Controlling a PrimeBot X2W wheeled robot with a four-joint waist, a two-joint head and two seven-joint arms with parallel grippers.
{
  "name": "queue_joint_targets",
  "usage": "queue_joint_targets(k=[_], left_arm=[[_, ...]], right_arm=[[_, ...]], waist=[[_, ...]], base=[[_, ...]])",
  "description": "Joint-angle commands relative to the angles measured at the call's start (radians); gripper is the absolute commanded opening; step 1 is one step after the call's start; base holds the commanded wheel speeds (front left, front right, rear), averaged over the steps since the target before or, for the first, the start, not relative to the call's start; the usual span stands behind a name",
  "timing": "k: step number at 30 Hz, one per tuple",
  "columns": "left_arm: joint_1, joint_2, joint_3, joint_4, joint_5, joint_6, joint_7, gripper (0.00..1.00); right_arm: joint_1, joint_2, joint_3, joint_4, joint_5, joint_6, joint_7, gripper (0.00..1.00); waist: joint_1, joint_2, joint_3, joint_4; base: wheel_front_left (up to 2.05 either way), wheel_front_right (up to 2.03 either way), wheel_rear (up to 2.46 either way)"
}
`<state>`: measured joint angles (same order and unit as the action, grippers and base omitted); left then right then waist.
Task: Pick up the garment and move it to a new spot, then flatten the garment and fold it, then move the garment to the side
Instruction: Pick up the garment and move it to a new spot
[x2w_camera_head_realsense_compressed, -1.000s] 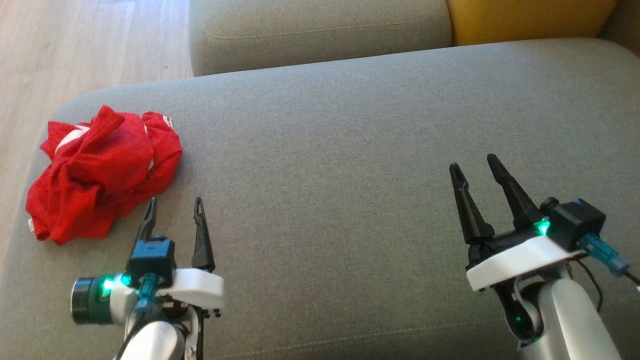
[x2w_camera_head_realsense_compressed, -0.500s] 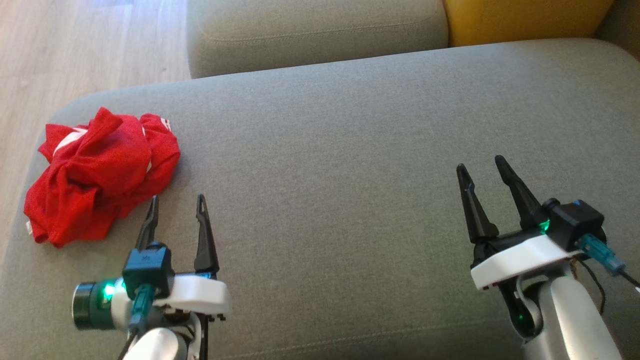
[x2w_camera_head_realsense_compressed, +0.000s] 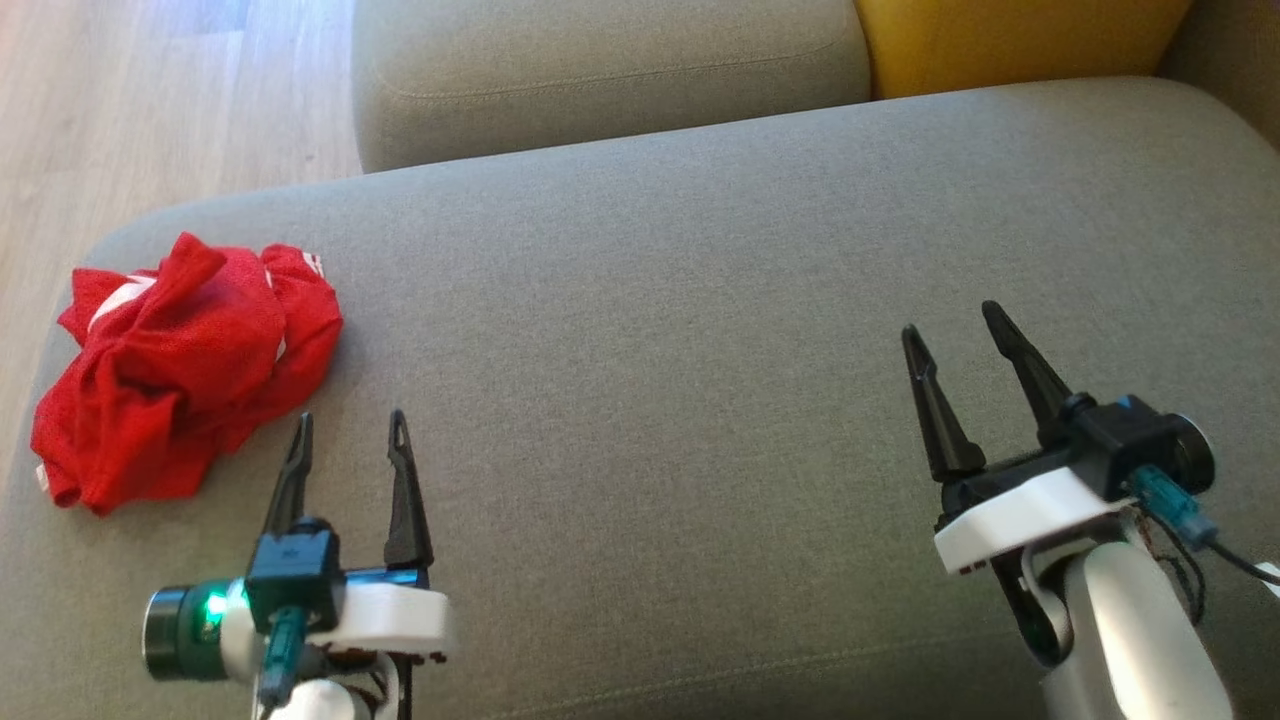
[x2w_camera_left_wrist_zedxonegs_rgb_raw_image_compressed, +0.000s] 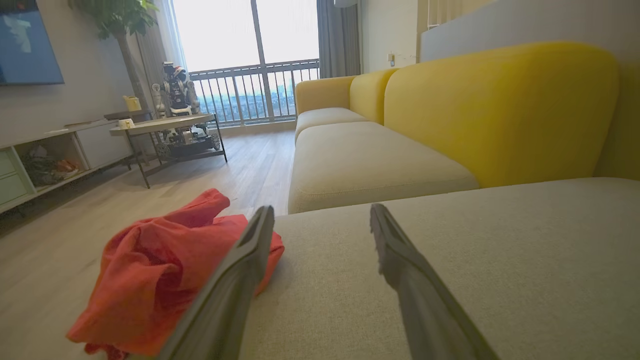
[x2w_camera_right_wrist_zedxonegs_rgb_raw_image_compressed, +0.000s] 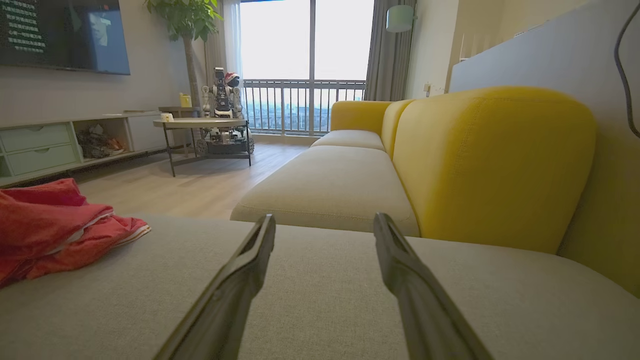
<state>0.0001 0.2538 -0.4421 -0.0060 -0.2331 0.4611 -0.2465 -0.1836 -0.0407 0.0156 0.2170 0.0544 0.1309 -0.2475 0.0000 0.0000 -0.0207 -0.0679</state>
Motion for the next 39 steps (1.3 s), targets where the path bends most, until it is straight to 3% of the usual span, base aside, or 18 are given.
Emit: queue_joint_targets(k=[1,9,23,27,39], left_arm=[[-0.031,0.001,0.047,-0.03,0.042,-0.008,-0.015,1.0],[-0.012,-0.053,0.107,0.007,0.095,-0.08,-0.015,1.0],[-0.003,-0.107,0.166,0.041,0.154,-0.155,-0.015,1.0],[-0.006,-0.111,0.175,0.048,0.168,-0.171,-0.015,1.0],[0.049,-0.101,0.221,0.047,0.182,-0.197,-0.015,1.0]], right_arm=[[-0.054,-0.01,0.031,-0.031,-0.032,0.0,-0.014,1.0],[-0.051,-0.01,0.039,-0.015,-0.006,0.0,-0.014,1.0],[-0.045,-0.009,0.028,-0.012,0.005,0.0,-0.014,1.0],[-0.033,-0.009,0.028,-0.014,0.014,0.0,-0.014,1.0],[0.02,-0.009,0.071,-0.014,0.043,0.0,-0.014,1.0]], waist=[[0.0,0.0,-0.001,-0.002],[0.0,0.0,0.0,0.003],[0.0,0.0,0.003,0.038],[0.0,0.0,0.001,0.083],[0.0,0.0,-0.037,0.303]], base=[[0.0,0.0,0.0],[0.0,0.0,0.0],[0.0,0.0,0.0],[0.0,0.0,0.0],[0.0,0.0,0.0]])
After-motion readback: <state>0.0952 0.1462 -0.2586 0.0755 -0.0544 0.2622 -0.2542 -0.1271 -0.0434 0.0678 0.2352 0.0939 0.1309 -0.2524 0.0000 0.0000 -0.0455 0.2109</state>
